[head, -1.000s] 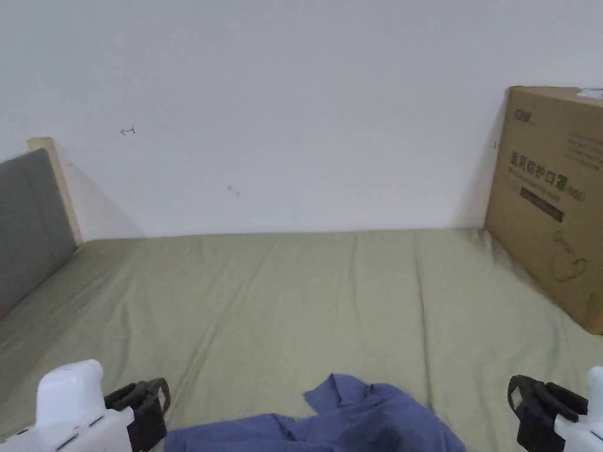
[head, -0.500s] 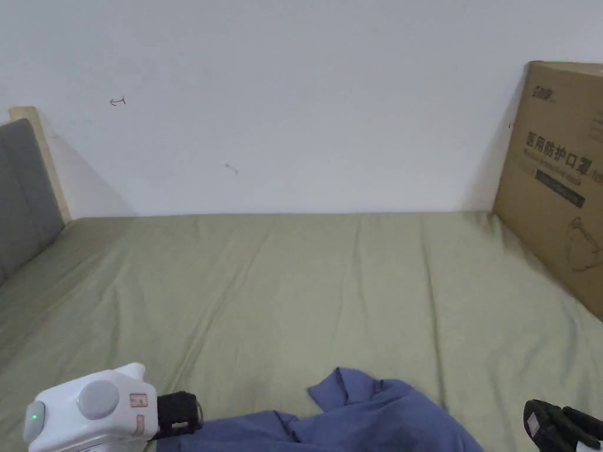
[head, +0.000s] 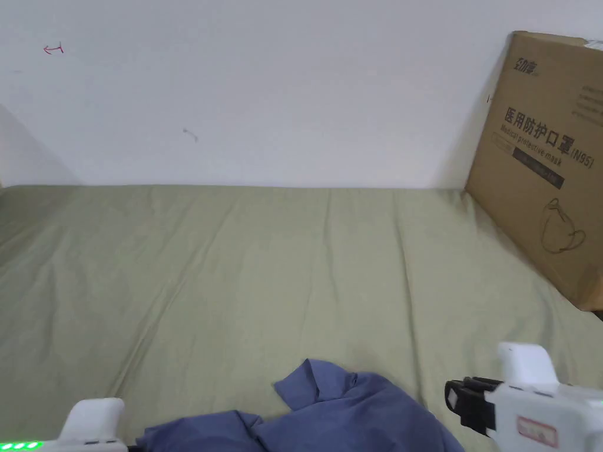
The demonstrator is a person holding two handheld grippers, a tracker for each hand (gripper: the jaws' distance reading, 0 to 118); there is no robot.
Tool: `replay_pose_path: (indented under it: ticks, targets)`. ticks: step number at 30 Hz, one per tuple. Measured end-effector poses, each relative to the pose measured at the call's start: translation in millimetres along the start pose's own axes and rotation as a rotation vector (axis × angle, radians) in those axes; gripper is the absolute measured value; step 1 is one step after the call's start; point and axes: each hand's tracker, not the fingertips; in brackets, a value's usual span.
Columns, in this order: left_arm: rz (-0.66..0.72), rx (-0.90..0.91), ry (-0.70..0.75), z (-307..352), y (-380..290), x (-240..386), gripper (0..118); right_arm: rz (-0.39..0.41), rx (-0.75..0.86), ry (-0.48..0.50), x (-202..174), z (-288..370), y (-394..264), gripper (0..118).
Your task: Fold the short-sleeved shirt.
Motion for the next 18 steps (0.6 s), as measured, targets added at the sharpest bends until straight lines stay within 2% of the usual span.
replay_pose_path:
  ticks: [1,2,3,4,5,8,10,11,12,13,14,15,16,17,18]
  targets:
    - [-0.003,0.038,0.027,10.3,-2.3,-0.2,6,0.01,-0.059,-0.038,0.9,-17.7,9.2,4]
    - [-0.011,0.057,0.036,17.7,-5.4,0.1,6,0.017,-0.137,-0.064,3.6,-38.2,16.6,30]
    - [-0.01,0.057,0.024,22.2,-8.3,-0.3,6,0.008,-0.206,-0.061,8.2,-55.8,19.8,82]
    - [-0.002,0.061,0.009,26.8,-10.1,-1.3,6,-0.019,-0.266,-0.041,14.2,-74.0,22.9,97]
    - [0.013,0.072,0.002,30.6,-12.3,-2.0,6,-0.049,-0.302,-0.038,19.1,-89.9,23.7,96]
    - [0.034,0.066,-0.01,31.8,-16.1,-2.8,6,-0.054,-0.459,-0.094,25.3,-130.2,14.4,96]
    - [0.031,0.065,-0.002,31.2,-17.2,-3.1,6,-0.043,-0.45,-0.088,23.6,-133.0,11.9,89]
    - [0.024,0.068,0.007,29.7,-18.2,-2.3,6,-0.006,-0.411,-0.09,19.6,-124.2,14.6,83]
    - [0.023,0.072,0.011,30.5,-17.9,-2.7,6,0.014,-0.378,-0.064,15.1,-115.0,13.6,51]
    - [0.028,0.078,0.012,33.5,-16.8,-3.9,6,0.027,-0.351,-0.006,11.9,-106.0,16.5,11]
    - [0.039,0.091,0.007,37.5,-15.5,-5.1,6,0.054,-0.35,-0.06,8.0,-97.0,19.4,7]
    - [0.045,0.1,0.004,41.0,-15.5,-5.1,6,0.045,-0.317,-0.047,8.8,-86.3,22.5,6]
    - [0.047,0.113,0.009,46.9,-13.7,-5.0,6,-0.004,-0.295,0.05,6.8,-67.9,25.1,6]
    - [0.044,0.139,0.023,55.6,-11.2,-5.0,6,-0.038,-0.258,0.095,7.5,-51.1,30.9,6]
    - [0.037,0.158,0.032,63.7,-8.0,-5.6,6,-0.05,-0.222,0.092,6.9,-35.6,36.0,6]
